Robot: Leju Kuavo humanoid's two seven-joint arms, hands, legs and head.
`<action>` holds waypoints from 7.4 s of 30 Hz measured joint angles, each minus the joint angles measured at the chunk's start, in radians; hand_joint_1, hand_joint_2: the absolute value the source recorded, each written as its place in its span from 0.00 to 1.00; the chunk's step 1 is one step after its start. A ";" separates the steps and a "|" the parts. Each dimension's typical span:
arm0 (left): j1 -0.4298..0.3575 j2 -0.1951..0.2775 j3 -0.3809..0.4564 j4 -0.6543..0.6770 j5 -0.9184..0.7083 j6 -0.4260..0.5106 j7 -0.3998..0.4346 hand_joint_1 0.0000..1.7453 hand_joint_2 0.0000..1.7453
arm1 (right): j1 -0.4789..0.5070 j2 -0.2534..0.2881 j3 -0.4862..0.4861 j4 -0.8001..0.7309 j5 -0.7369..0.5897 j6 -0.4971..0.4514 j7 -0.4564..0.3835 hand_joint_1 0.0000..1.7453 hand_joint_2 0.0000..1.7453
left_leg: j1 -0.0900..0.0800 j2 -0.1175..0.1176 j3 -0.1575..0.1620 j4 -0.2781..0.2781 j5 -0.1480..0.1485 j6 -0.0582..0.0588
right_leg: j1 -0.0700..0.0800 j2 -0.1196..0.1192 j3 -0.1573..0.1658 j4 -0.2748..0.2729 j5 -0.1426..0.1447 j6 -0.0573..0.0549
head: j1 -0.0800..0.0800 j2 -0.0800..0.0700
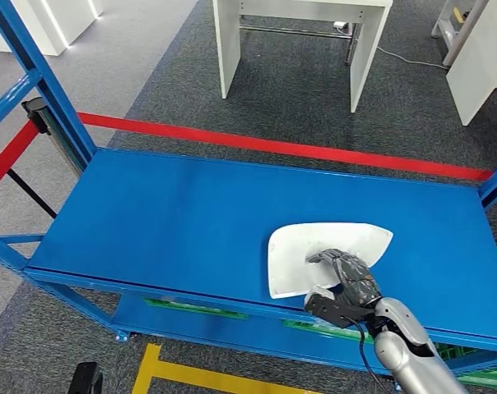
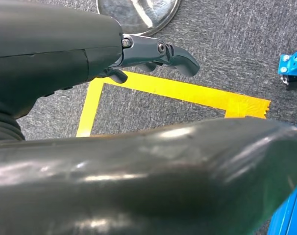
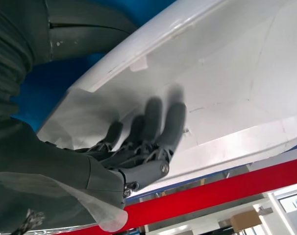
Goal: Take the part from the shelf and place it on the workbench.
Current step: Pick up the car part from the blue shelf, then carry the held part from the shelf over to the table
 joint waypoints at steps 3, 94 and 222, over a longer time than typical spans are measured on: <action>0.000 0.000 0.000 0.000 0.000 -0.001 0.000 0.00 0.00 | -0.012 0.000 -0.008 0.017 -0.004 -0.002 -0.009 1.00 1.00 | 0.000 0.000 0.000 0.000 0.000 0.000 | 0.000 0.000 0.000 0.000 0.000 0.000 | 0.000 0.000; 0.014 -0.009 0.002 0.000 0.060 0.045 -0.116 0.00 1.00 | 0.394 0.362 -0.188 -0.716 0.196 -0.578 -0.458 1.00 1.00 | 0.000 -0.001 -0.001 0.000 0.000 0.000 | 0.000 0.000 -0.001 0.000 0.000 0.000 | 0.000 0.000; -0.018 -0.011 -0.006 0.000 0.032 0.066 -0.079 0.00 1.00 | 0.079 0.296 0.266 -0.477 0.170 -0.578 -0.250 1.00 1.00 | 0.003 -0.133 -0.165 0.048 0.105 0.001 | -0.012 0.055 0.018 -0.003 -0.023 0.011 | -0.022 0.000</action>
